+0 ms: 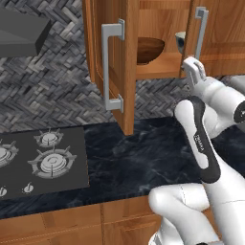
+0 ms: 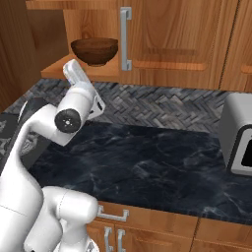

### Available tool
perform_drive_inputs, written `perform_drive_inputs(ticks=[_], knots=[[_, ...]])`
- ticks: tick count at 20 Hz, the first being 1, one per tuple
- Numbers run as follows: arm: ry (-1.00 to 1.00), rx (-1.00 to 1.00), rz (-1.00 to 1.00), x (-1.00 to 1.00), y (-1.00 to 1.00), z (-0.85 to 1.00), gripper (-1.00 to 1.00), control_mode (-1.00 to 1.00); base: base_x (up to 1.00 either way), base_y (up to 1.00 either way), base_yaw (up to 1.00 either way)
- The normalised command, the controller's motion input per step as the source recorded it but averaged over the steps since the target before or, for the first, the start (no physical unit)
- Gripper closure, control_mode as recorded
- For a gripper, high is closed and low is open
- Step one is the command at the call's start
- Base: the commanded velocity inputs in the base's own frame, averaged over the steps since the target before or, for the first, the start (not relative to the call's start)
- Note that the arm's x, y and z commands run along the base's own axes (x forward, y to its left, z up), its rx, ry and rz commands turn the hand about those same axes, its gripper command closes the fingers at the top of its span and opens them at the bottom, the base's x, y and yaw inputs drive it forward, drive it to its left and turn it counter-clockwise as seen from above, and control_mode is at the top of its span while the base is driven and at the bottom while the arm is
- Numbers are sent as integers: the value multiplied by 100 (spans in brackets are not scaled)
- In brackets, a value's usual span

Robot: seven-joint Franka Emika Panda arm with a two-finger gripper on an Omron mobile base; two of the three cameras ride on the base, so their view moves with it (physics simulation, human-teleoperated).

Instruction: Open the cabinet. Pick the bowls from the counter and place them in the cabinet. Then close the cabinet.

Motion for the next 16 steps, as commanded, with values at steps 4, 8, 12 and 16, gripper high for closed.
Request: perform_drive_inputs(ticks=[4,8,12,16], knots=[[20,-1,0,-77,9,21,-100,-100,0,0,0],[22,0,0,-71,9,24,-100,-100,0,0,0],[18,0,0,-78,14,8,-100,-100,0,0,0],[12,-2,0,-77,26,0,-100,-100,0,0,0]])
